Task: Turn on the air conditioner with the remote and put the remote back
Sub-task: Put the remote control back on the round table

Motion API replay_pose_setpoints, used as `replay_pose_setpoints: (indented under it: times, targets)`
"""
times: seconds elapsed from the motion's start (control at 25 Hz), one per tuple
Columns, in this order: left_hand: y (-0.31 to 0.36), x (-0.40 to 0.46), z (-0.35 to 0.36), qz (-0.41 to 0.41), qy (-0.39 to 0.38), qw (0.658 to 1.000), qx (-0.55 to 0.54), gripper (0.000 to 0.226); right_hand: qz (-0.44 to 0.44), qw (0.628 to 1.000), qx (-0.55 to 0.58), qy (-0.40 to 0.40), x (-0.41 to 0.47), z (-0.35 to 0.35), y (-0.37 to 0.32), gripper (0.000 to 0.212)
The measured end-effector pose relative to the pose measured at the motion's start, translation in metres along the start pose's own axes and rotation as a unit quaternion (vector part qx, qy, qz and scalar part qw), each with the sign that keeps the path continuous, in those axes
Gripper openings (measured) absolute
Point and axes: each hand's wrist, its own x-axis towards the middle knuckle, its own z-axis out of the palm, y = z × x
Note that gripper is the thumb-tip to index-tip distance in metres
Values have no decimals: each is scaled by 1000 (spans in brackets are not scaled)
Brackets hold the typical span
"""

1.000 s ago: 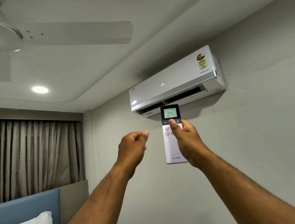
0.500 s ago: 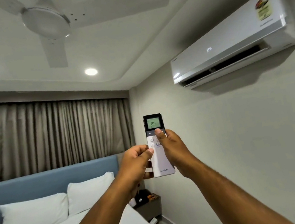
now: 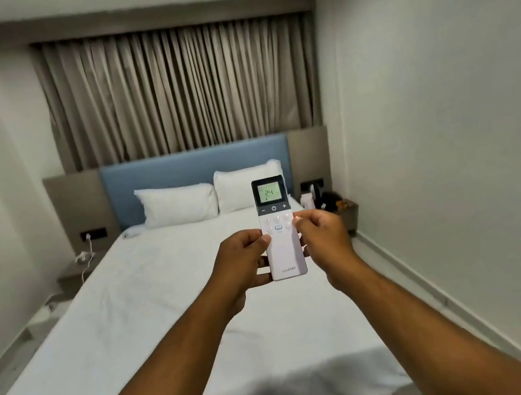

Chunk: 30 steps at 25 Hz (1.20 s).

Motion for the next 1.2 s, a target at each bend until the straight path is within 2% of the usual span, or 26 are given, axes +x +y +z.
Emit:
replay_pose_setpoints:
  times: [0.16,0.32,0.44,0.64,0.84,1.2]
  targets:
    - [-107,-14,-17,-124,33,992,4,15,115,991,-46,-58,-30,23,104,26]
    - [-237,-44,-23,-251,66,965,30,15,230,966,-73,-95,-89,36,227,26]
    - [-330,-82,-21,-334,66,939,38,19,312,938,-93,-119,-143,38,314,32]
    - [-454,-150,-9,-444,90,891,32,19,442,878,-123,-137,-237,29,432,29]
    - [-532,-198,1,-503,123,855,27,22,480,853,-146,-144,-294,25,492,28]
    - [-580,-230,12,-479,121,865,84,21,470,837,-230,-161,-321,24,529,23]
